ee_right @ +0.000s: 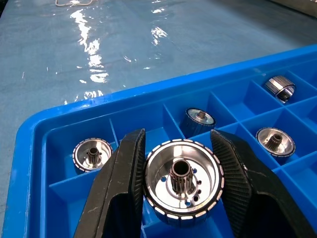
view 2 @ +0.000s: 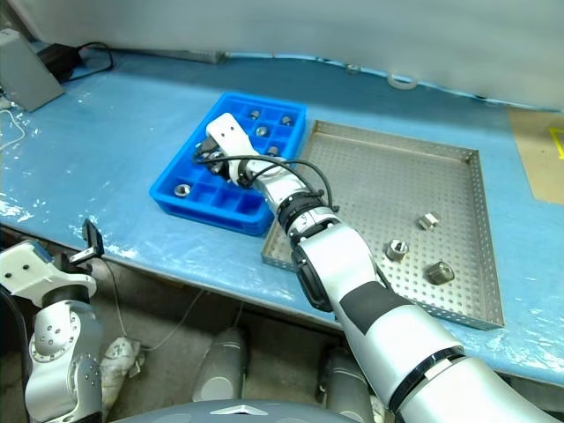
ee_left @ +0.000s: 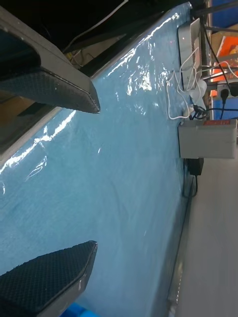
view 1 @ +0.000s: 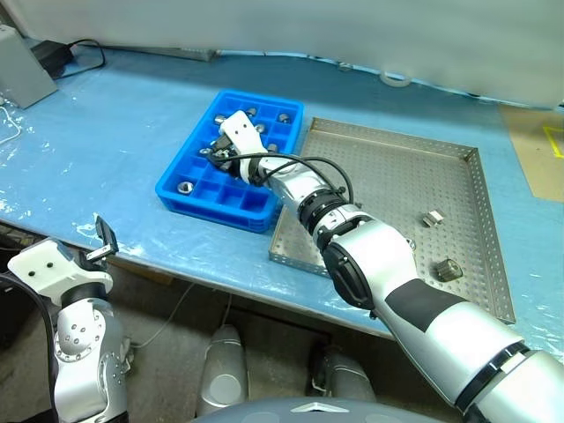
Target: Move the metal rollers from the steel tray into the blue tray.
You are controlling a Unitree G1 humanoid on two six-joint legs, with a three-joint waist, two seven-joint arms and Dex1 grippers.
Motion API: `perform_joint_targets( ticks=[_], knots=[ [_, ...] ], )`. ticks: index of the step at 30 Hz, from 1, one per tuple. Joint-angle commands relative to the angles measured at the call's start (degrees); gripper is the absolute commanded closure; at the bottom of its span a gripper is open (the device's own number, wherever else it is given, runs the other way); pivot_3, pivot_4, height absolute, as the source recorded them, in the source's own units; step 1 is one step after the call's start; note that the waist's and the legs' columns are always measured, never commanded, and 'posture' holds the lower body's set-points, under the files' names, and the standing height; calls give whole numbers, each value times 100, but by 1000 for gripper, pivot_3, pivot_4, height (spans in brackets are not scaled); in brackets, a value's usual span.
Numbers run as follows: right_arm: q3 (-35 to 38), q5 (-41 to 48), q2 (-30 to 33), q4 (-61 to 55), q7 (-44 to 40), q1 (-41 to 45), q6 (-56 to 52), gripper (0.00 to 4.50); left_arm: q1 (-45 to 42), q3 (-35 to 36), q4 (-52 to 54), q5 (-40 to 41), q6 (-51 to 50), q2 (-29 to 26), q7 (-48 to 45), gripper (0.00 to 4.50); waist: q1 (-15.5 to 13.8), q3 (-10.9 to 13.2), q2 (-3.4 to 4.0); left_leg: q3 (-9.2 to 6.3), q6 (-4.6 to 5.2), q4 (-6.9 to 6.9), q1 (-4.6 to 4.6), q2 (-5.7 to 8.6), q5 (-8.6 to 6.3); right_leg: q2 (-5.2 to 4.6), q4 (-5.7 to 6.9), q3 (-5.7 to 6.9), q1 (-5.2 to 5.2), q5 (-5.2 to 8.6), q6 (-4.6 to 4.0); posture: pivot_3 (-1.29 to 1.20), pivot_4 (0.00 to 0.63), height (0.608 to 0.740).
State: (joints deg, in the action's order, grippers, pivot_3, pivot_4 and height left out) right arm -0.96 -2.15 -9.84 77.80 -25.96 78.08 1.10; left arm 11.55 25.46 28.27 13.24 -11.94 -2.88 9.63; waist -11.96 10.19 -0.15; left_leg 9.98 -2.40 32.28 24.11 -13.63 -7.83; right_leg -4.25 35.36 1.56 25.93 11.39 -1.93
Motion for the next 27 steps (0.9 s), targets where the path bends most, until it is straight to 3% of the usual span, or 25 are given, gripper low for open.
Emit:
perform_joint_targets(
  ticks=[1,21,27],
  knots=[
    [51,51,-1114,-116,-1,157,107,2830,99,82,356,-40,90,27,52,0,-12,0,0,0,0,0,0,0,0,0,0,0,0,0,0,550,150,740],
    [77,49,-1118,-100,38,112,79,2830,257,11,480,-134,129,174,103,0,-245,0,0,-4,0,0,0,1,0,0,6,-2,3,1,2,571,150,740],
    [155,85,-1002,-103,141,154,102,995,180,-7,398,-104,108,123,35,0,-314,0,0,-6,0,2,0,1,0,0,9,-4,4,2,3,540,150,740]
  ],
)
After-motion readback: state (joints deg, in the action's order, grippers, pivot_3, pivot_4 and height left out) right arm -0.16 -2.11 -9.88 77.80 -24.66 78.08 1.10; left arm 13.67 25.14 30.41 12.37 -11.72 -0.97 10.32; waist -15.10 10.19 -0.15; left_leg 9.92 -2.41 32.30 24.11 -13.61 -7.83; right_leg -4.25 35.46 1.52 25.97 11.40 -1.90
